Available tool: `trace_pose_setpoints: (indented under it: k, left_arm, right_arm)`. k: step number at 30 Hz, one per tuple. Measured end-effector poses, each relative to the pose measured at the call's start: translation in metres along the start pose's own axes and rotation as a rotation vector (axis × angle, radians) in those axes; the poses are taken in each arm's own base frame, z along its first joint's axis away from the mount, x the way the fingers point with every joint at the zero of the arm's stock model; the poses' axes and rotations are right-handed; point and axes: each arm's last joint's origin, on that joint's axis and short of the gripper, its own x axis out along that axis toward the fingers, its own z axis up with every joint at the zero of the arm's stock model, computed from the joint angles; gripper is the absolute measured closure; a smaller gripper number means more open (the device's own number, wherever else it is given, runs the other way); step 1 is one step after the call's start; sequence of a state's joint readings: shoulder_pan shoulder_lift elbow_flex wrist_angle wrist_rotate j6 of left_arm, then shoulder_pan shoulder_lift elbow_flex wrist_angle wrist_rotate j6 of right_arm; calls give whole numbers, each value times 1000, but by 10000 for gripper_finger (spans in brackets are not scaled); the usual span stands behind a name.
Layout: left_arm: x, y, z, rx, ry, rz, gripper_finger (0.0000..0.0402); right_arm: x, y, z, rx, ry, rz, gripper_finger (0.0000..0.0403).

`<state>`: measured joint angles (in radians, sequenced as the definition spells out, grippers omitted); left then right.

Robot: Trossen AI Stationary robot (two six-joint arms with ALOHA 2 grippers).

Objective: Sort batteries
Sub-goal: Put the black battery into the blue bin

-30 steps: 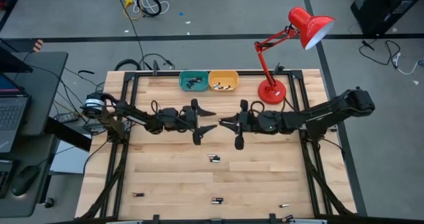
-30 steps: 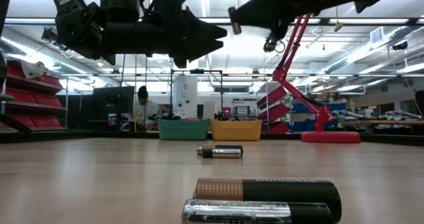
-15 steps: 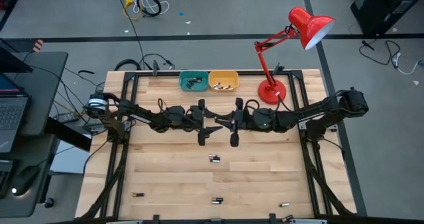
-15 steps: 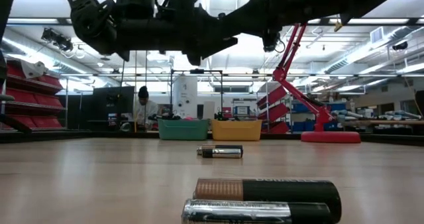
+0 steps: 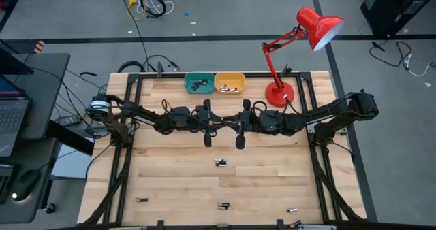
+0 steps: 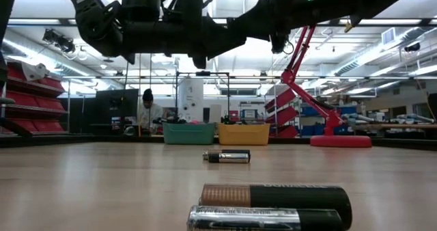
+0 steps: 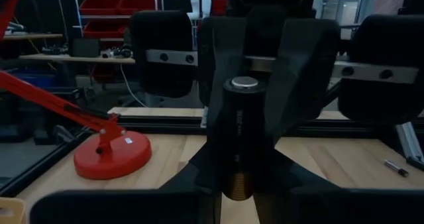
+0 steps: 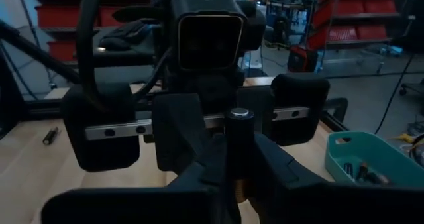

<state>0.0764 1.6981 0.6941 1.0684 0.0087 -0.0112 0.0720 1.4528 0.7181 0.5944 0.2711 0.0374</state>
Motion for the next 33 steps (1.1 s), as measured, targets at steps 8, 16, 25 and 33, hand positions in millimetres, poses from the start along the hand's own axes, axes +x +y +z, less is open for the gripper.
trace_pose_setpoints:
  k: [8,16,25,33]
  left_arm:
    - [-4,39,-15,-60,156,236,340]
    - [-14,81,-21,-174,203,304,340]
    - [-33,136,-27,-272,324,455,340]
    - [-46,188,-16,-293,469,607,340]
  right_arm:
    - [0,-10,-7,87,61,-207,282]
    - [-1,-11,-8,63,72,-260,219]
    - [-4,-5,-19,125,160,-242,208]
    - [-6,3,-19,133,163,-215,208]
